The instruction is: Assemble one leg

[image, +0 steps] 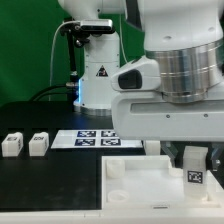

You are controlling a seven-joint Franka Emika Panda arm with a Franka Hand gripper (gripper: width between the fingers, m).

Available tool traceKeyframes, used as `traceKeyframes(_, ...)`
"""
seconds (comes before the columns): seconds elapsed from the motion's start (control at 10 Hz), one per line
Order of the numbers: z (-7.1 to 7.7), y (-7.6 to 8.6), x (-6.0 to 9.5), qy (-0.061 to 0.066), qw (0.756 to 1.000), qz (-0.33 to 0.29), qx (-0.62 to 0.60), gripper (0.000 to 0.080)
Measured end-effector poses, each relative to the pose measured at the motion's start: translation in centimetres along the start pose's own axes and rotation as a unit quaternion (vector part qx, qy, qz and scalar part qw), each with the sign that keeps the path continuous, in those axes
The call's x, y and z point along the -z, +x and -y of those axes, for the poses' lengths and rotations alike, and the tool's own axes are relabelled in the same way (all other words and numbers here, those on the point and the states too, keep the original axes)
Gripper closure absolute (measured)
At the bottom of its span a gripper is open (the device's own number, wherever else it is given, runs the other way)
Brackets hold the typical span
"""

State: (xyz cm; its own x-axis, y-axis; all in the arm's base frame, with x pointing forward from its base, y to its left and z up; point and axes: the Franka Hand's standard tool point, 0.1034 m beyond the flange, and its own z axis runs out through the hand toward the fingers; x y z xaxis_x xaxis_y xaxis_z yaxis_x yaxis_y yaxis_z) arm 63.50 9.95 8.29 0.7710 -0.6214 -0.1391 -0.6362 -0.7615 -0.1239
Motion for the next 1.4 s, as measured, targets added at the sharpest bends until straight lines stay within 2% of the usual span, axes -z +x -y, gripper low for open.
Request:
traceKeyframes(0.1, -0.2, -0.1, 0.0, 0.006, 0.997, 0.000, -0.073, 0.0501)
traceKeyframes(0.3, -0.3, -0.5, 0.0, 0.017, 0.974, 0.008, -0.225, 0.0501)
traceKeyframes(0.5, 0.1, -1.1, 0.0, 0.036, 0.929, 0.020, -0.369, 0.0501)
traceKeyframes(0.7, 0.4, -1.4, 0.0, 0.039, 0.905, 0.025, -0.423, 0.0501)
traceKeyframes(0.9, 0.4, -1.4, -0.1, 0.039, 0.913, 0.025, -0.406, 0.0502)
traceKeyframes(1.0, 0.3, -1.4, -0.2, 0.038, 0.928, 0.023, -0.370, 0.0306)
traceKeyframes(1.1, 0.5, -1.6, -0.4, 0.038, 0.943, 0.022, -0.331, 0.0200)
traceKeyframes(1.2, 0.6, -1.7, -0.4, 0.038, 0.963, 0.020, -0.267, 0.0165)
traceKeyframes(1.4, 0.6, -1.6, -0.4, 0.040, 0.980, 0.017, -0.196, 0.0152)
